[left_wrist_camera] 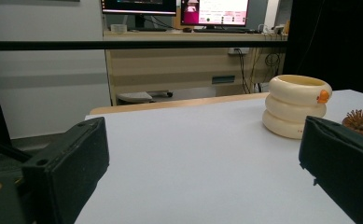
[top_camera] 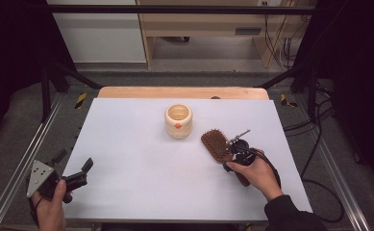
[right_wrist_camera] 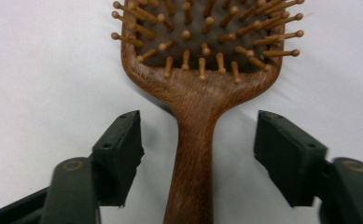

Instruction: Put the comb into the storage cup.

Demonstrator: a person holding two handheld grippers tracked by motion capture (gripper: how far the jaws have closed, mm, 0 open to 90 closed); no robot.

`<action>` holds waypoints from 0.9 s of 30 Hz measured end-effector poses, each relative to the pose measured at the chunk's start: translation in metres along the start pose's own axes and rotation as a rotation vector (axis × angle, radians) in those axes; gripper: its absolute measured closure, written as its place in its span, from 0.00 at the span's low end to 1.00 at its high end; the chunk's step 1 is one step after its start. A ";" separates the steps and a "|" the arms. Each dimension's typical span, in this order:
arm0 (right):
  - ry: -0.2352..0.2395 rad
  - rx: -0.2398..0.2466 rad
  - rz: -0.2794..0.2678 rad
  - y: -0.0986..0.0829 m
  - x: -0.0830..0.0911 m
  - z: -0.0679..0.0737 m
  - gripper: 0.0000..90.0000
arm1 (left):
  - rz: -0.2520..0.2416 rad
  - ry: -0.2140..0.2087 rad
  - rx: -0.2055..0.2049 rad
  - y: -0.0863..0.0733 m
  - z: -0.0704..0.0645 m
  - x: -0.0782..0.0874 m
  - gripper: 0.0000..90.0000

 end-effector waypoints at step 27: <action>0.009 0.020 0.041 0.001 -0.002 0.002 0.73 | 0.023 -0.019 -0.009 -0.003 -0.004 -0.003 0.02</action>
Point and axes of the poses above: each handheld gripper's, and its own axes: x roughly backward along the jaws, y roughly out of its top, z roughly to its left, the point moved 5 cm from there along -x, roughly forward along the jaws, and after that the axes turned 13 degrees about x, right-handed, at the moved point
